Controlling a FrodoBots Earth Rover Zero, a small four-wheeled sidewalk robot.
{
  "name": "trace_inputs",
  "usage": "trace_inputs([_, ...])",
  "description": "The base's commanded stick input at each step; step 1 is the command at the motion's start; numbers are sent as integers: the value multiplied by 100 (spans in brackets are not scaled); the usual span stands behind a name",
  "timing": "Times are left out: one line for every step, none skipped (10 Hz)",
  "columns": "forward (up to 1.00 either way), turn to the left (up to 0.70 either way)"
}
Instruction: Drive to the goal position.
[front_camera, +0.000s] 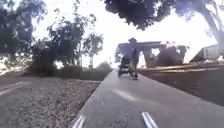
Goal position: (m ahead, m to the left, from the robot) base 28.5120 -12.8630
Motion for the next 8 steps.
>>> trace_inputs([98,-11])
trace_inputs([98,-16])
trace_inputs([98,-10])
trace_inputs([98,-4])
trace_inputs([98,0])
trace_inputs([98,0])
trace_inputs([98,-7])
trace_inputs([98,-14])
